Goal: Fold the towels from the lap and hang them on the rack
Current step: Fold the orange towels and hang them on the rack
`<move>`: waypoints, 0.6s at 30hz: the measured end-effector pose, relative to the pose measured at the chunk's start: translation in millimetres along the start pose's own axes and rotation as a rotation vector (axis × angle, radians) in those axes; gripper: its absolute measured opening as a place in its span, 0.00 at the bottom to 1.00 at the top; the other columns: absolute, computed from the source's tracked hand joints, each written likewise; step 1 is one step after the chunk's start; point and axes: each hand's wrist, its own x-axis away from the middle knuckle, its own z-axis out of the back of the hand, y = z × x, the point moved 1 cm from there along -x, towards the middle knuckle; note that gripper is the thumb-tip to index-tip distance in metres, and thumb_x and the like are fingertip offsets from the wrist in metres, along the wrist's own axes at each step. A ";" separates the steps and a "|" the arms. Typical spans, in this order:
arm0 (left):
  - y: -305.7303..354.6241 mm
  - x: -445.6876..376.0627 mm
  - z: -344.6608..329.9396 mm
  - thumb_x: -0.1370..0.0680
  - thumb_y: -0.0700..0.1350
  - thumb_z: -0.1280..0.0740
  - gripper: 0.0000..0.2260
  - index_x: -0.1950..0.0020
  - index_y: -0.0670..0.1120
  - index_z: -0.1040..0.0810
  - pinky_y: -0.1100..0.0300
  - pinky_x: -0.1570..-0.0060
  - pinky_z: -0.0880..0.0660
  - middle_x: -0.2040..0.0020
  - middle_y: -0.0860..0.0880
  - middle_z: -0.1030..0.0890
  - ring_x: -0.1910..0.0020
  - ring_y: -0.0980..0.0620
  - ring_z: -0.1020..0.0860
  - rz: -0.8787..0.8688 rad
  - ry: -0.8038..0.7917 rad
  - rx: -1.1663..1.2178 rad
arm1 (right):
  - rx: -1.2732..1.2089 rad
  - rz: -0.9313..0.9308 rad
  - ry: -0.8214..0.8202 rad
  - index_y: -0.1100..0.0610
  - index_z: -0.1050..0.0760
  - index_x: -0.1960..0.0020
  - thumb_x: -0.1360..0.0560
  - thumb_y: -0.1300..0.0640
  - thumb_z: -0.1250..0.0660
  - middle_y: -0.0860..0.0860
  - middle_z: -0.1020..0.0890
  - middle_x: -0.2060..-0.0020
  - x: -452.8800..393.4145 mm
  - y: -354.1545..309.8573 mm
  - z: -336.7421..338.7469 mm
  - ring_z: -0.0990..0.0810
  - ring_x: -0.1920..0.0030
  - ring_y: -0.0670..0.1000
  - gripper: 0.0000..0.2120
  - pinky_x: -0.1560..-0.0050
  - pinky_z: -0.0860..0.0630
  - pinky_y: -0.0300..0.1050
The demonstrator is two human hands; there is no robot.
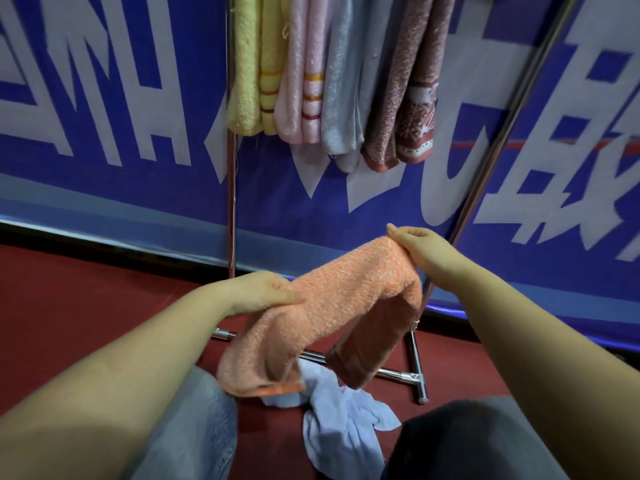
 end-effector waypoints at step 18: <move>-61.5 0.1 19.0 0.23 0.40 0.41 0.12 0.41 0.43 0.26 0.60 0.51 0.32 0.40 0.45 0.22 0.42 0.45 0.24 0.244 0.042 -0.712 | -0.124 -0.119 0.231 0.60 0.24 0.41 0.21 0.46 0.41 0.57 0.19 0.47 0.9 0.1 16.9 0.21 0.44 0.56 0.20 0.34 0.30 0.56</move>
